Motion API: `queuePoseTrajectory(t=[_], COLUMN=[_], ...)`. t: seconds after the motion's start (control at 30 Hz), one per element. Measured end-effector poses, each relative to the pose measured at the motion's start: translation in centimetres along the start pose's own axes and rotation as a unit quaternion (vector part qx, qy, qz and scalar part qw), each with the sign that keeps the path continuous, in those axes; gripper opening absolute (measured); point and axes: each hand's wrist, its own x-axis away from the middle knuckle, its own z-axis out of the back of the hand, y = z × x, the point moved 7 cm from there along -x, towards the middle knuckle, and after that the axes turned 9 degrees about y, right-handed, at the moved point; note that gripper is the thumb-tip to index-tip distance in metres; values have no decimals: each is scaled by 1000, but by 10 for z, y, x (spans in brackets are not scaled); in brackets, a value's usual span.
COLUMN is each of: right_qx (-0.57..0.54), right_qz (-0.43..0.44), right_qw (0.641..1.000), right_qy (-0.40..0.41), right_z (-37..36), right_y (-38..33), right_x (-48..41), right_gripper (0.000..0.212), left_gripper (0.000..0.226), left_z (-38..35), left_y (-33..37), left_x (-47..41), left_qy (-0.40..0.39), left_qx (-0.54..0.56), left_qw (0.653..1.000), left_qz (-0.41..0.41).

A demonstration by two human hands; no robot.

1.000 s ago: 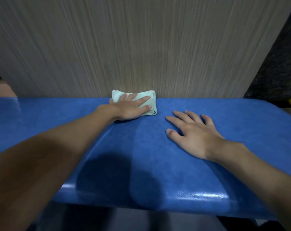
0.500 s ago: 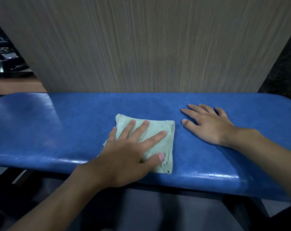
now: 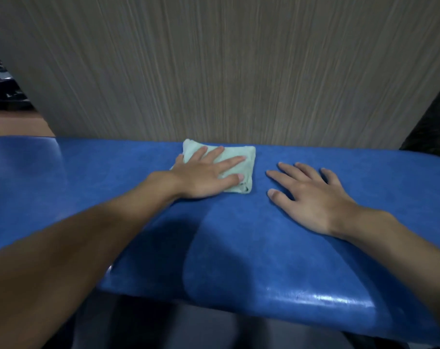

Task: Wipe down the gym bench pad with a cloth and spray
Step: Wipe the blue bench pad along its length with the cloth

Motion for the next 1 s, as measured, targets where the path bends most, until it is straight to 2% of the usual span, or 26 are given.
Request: queuePoseTrajectory(t=[0.1, 0.23, 0.47, 0.73, 0.83, 0.93, 1.0], right_qx=[-6, -16, -23, -17, -13, -14, -15], right_qz=[3, -3, -10, -9, -11, -12, -11], right_qw=[1000, 1000, 1000, 1000, 1000, 1000, 1000], right_qy=[3, 5, 6, 4, -2, -2, 0], right_z=[-1, 0, 0, 1, 2, 3, 3], right_y=[-1, 1, 1, 0, 0, 1, 1], right_x=[0, 0, 1, 5, 5, 4, 4], right_gripper=[66, 67, 61, 59, 60, 60, 60], left_gripper=[57, 60, 54, 62, 59, 55, 59], left_z=[3, 3, -3, 1, 9, 28, 34], left_y=[-10, -10, 3, 30, 30, 26, 23], left_x=[-40, -49, 35, 170, 177, 156, 138], left_qy=[-8, -7, 8, 20, 0, 67, 78], left_qx=[9, 12, 2, 2, 7, 2, -7], left_qw=[1000, 999, 1000, 999, 1000, 997, 996], left_qz=[21, 28, 2, -26, -21, -36, -52])
